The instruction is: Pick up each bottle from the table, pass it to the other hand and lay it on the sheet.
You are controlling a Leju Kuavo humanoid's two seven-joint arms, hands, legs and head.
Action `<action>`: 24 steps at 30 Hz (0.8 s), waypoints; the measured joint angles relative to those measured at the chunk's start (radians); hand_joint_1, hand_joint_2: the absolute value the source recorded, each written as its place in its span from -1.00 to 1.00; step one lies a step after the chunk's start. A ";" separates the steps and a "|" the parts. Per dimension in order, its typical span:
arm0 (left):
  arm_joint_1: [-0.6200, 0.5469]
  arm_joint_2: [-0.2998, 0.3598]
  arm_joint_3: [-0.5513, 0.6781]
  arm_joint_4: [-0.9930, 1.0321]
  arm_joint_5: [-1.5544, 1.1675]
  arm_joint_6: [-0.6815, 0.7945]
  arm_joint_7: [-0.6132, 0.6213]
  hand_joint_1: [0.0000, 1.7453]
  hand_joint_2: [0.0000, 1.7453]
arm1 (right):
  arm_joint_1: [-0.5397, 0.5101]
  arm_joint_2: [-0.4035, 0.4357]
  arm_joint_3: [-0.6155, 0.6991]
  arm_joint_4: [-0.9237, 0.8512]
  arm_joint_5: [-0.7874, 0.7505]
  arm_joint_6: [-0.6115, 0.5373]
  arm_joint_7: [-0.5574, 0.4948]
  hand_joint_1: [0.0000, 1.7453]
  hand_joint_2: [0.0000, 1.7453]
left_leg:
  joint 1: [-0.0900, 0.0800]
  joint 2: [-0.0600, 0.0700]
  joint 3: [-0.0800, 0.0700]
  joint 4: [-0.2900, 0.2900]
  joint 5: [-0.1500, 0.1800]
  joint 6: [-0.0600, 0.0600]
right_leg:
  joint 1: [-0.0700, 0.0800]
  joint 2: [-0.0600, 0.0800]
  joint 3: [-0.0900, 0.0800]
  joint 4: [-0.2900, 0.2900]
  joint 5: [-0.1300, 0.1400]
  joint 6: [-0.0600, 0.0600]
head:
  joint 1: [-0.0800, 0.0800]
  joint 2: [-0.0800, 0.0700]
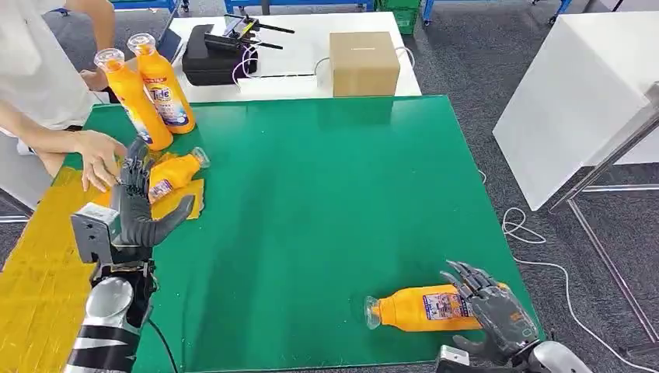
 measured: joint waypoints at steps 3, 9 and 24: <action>0.000 -0.001 0.000 0.008 0.002 0.000 0.002 -1.00 1.00 | -0.024 0.000 0.019 0.030 0.014 0.012 0.010 -1.00 1.00 | 0.000 0.000 0.000 0.000 0.000 0.000 | 0.000 0.000 0.000 0.000 0.000 0.000 | 0.000 0.000; 0.000 -0.003 0.000 0.019 0.007 -0.002 0.003 -1.00 1.00 | -0.053 -0.002 0.054 0.077 0.051 0.027 0.060 -1.00 1.00 | 0.000 0.000 0.000 0.000 0.000 0.000 | 0.000 0.000 0.000 0.000 0.000 0.000 | 0.000 0.000; 0.002 -0.009 0.000 0.022 0.018 -0.002 0.017 -1.00 1.00 | -0.135 0.004 0.102 0.175 0.166 0.031 0.159 -0.74 1.00 | 0.000 0.000 0.002 0.000 0.000 0.000 | 0.000 0.000 0.003 0.000 0.000 0.000 | 0.000 0.000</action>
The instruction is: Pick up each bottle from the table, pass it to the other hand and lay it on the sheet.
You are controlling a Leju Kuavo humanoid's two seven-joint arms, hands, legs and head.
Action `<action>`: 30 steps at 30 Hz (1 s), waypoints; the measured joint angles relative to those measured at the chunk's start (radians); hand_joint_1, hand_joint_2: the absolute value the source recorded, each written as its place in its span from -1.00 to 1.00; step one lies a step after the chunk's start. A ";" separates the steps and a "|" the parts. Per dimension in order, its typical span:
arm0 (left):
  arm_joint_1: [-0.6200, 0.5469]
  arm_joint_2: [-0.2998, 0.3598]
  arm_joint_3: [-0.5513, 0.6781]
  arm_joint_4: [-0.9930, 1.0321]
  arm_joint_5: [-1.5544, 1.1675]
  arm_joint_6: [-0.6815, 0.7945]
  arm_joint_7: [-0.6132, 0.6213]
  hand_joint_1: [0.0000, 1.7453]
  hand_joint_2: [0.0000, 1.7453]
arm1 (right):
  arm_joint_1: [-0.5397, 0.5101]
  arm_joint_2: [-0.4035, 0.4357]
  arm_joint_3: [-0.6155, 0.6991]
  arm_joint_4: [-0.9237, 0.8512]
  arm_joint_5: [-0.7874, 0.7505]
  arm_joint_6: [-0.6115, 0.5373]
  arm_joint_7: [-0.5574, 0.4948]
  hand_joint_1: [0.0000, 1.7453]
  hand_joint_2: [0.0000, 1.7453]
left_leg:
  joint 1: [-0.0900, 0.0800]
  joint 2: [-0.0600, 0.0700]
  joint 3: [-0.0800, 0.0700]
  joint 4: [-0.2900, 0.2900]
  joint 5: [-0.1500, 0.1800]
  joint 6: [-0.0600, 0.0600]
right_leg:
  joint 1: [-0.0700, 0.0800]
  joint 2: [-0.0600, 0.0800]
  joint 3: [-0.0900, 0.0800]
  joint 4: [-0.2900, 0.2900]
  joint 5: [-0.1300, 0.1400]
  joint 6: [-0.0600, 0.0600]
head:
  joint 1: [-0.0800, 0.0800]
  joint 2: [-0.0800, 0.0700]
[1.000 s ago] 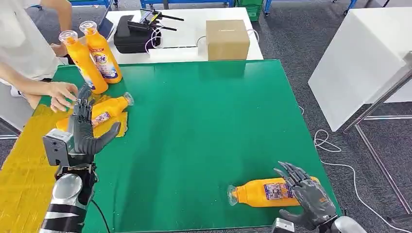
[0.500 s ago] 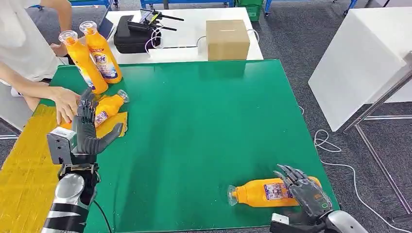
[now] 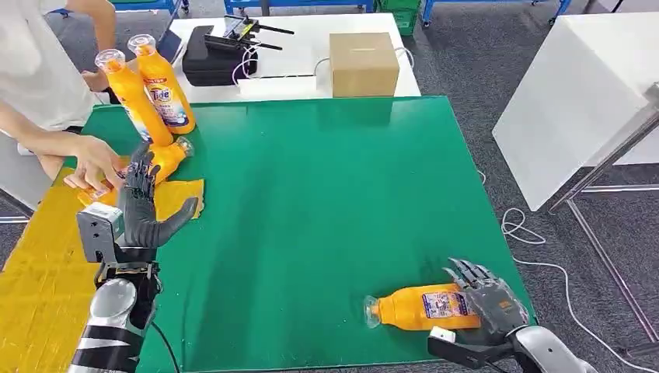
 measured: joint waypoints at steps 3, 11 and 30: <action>0.000 0.000 0.000 0.000 0.001 0.000 0.001 -1.00 1.00 | -0.012 0.009 0.005 0.012 0.033 0.007 0.024 1.00 1.00 | 0.000 0.000 0.001 0.000 0.000 0.000 | 0.000 0.000 0.001 0.000 0.000 0.000 | 0.000 0.000; 0.002 -0.001 0.001 0.000 0.001 0.000 0.006 -1.00 1.00 | -0.040 0.021 0.012 0.054 0.075 0.040 0.039 1.00 1.00 | 0.000 0.000 0.003 0.000 0.000 0.000 | 0.000 0.000 0.003 0.000 0.000 0.000 | 0.000 0.000; 0.003 -0.002 0.002 0.009 0.001 0.000 0.008 -1.00 1.00 | -0.094 0.043 0.014 0.101 0.053 0.058 -0.007 1.00 1.00 | 0.000 0.000 0.003 0.000 0.000 0.000 | 0.000 0.000 0.003 0.000 0.000 0.000 | 0.000 0.000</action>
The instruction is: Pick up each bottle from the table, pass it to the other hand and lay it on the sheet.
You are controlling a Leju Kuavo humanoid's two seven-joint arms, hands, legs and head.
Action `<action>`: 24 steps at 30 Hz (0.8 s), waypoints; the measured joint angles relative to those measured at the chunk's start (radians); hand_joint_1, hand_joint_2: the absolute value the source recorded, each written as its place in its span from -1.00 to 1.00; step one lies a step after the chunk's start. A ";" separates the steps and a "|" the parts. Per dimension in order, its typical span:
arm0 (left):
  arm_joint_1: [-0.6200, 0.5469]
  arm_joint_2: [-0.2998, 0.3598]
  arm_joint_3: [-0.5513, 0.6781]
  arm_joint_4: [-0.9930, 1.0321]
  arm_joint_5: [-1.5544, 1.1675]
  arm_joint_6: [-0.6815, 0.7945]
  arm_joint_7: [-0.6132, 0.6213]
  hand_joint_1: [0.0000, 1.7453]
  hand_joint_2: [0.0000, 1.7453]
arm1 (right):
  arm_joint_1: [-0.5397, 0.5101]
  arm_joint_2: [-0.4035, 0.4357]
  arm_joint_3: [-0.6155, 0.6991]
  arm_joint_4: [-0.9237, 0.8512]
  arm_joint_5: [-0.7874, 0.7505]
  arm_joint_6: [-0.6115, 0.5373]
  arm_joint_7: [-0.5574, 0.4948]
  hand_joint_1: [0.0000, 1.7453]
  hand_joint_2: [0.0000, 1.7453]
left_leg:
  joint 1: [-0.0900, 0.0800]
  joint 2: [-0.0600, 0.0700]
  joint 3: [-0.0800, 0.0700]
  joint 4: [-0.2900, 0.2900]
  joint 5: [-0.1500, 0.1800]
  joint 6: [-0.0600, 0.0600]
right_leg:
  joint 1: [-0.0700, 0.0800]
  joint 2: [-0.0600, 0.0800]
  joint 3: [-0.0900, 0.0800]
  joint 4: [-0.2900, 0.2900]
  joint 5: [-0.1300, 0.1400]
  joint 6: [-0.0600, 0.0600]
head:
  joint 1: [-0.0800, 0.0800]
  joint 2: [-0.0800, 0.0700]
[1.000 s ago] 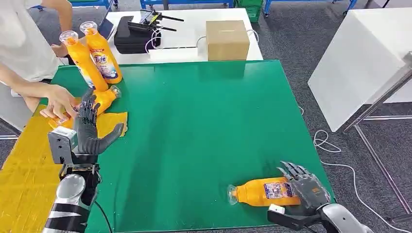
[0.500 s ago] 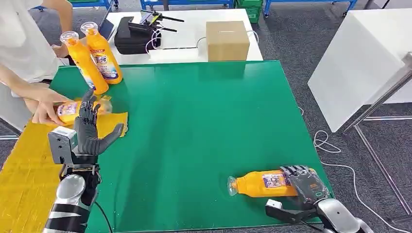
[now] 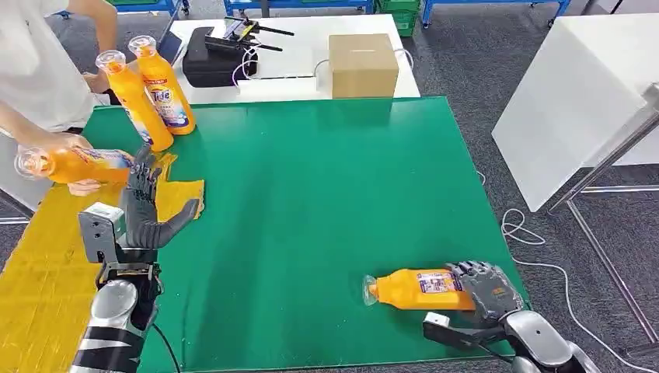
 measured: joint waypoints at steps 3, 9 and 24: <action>0.000 0.000 0.000 0.000 0.001 -0.001 0.000 -1.00 1.00 | -0.006 0.005 0.000 0.007 0.005 0.000 0.000 1.00 1.00 | 0.000 0.000 0.000 0.000 0.000 0.000 | 0.000 0.000 0.000 0.000 0.000 0.000 | 0.000 0.000; -0.004 -0.007 0.000 0.002 0.047 -0.062 0.010 -1.00 1.00 | -0.088 0.093 -0.017 0.109 -0.042 -0.098 -0.068 1.00 1.00 | 0.001 0.005 0.001 0.000 0.000 0.000 | 0.000 0.005 0.000 0.000 0.001 0.000 | 0.000 0.000; -0.036 -0.018 -0.161 0.076 0.164 -0.318 0.047 -1.00 1.00 | -0.203 0.503 -0.271 0.174 -0.687 -0.344 -0.400 1.00 1.00 | 0.002 0.004 -0.001 0.000 0.001 -0.001 | 0.001 0.004 -0.003 0.001 0.000 0.000 | 0.000 0.000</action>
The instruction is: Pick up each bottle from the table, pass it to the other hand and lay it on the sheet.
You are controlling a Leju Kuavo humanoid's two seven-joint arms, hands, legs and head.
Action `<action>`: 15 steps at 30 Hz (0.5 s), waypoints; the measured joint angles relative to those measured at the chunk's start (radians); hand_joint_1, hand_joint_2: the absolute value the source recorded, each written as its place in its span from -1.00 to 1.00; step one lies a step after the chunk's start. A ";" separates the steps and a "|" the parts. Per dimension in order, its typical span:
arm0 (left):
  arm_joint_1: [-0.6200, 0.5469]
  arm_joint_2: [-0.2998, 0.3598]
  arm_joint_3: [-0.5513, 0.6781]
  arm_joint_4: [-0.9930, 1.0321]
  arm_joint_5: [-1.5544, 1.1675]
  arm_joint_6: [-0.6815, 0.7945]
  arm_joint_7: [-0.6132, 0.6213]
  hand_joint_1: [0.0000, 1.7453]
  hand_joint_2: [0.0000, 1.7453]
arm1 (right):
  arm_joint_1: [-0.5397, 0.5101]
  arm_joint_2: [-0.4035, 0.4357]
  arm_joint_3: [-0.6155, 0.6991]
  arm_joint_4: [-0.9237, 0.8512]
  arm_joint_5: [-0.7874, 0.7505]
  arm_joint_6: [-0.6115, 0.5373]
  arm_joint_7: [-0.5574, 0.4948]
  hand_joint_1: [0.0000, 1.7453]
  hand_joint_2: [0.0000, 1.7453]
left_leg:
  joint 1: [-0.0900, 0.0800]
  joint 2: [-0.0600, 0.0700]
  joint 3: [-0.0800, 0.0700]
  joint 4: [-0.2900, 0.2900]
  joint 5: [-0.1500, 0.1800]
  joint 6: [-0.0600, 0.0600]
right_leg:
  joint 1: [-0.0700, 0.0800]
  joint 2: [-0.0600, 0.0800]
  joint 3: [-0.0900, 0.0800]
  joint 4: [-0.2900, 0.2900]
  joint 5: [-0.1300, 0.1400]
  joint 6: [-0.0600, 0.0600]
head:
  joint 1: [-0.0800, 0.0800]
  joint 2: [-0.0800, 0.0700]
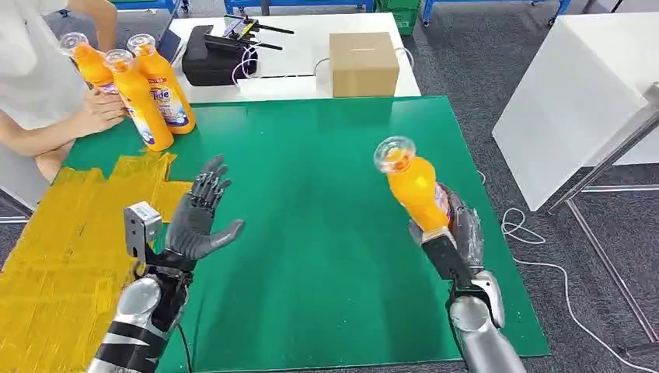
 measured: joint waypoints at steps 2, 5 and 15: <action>-0.012 0.000 -0.024 0.010 0.015 -0.012 0.004 -1.00 1.00 | -0.007 0.023 -0.013 0.001 -0.036 0.000 -0.018 1.00 1.00 | 0.000 0.000 0.000 0.000 0.000 0.000 | -0.001 0.000 0.000 0.000 0.000 0.000 | 0.000 0.000; -0.038 -0.001 -0.063 0.031 0.049 -0.039 0.013 -1.00 1.00 | -0.023 0.058 -0.027 0.012 -0.102 0.011 -0.054 1.00 1.00 | 0.000 0.000 0.000 0.000 0.000 0.000 | -0.001 0.000 0.000 0.000 0.000 0.000 | 0.000 0.000; -0.111 -0.017 -0.141 0.090 0.145 -0.068 0.011 -1.00 1.00 | -0.122 0.148 -0.024 0.147 -0.273 0.121 -0.105 1.00 1.00 | 0.000 0.000 0.000 0.000 0.000 0.000 | 0.000 0.000 0.000 0.000 0.000 0.000 | 0.000 0.000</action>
